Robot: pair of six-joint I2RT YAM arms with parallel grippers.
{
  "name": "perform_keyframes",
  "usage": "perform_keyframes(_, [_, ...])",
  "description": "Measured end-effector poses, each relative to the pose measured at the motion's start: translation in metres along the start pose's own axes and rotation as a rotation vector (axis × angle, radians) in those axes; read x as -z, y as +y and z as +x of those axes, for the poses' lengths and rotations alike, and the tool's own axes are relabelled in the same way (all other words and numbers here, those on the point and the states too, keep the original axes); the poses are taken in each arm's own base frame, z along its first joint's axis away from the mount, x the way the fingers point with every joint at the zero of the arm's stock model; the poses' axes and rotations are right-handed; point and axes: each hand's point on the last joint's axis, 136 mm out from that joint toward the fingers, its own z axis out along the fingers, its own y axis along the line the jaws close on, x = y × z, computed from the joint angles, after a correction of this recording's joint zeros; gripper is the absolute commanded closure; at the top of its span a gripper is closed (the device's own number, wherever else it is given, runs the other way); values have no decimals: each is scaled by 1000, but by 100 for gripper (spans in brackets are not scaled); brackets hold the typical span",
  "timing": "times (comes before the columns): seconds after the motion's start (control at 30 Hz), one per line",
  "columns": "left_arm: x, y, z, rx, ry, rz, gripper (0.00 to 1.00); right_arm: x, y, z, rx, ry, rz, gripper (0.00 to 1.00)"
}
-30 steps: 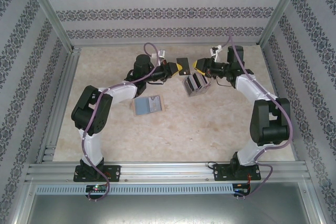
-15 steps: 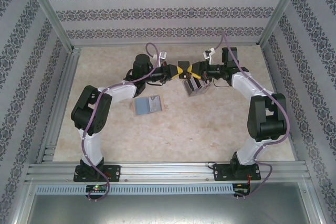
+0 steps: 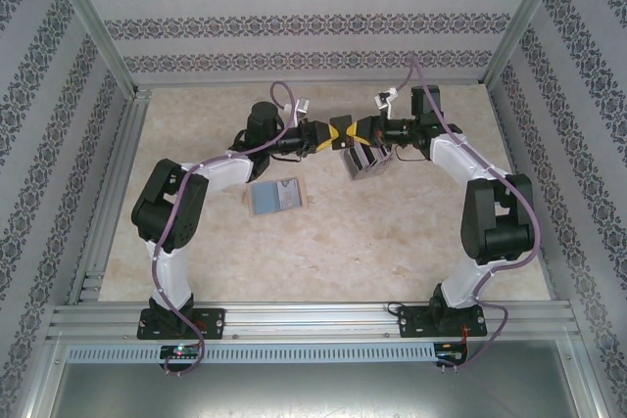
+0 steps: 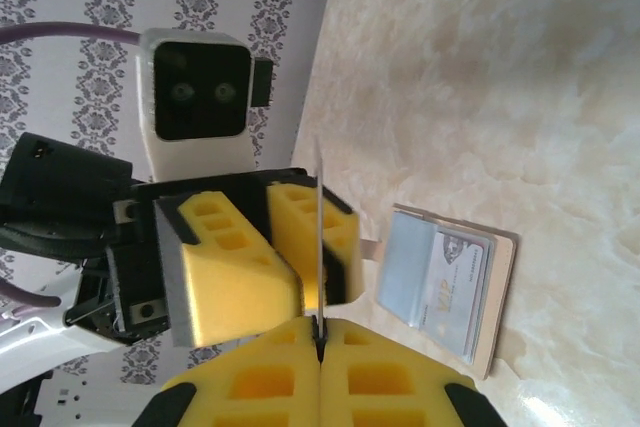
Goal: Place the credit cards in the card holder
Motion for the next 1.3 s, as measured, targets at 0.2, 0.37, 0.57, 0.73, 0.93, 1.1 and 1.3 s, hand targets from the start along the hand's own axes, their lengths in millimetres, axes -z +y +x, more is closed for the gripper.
perform_keyframes(0.2, [56,56,5,70,-88,-207,67,-32,-12,32,4,59,62,97])
perform_keyframes(0.37, [105,73,16,34,-159,-427,74,-80,-27,74,-2,165,124,97])
perform_keyframes(0.57, [159,101,33,-5,-210,-713,78,-121,-52,116,-20,273,174,96])
perform_keyframes(0.73, [188,145,63,51,-154,-887,81,-136,-69,134,-44,317,202,96])
perform_keyframes(0.93, [197,172,77,87,-115,-971,82,-146,-70,132,-49,319,199,96])
perform_keyframes(1.1, [199,179,80,90,-102,-990,85,-158,-68,130,-32,324,183,96])
perform_keyframes(1.3, [201,190,86,110,-87,-1006,88,-165,-73,133,-39,334,187,96])
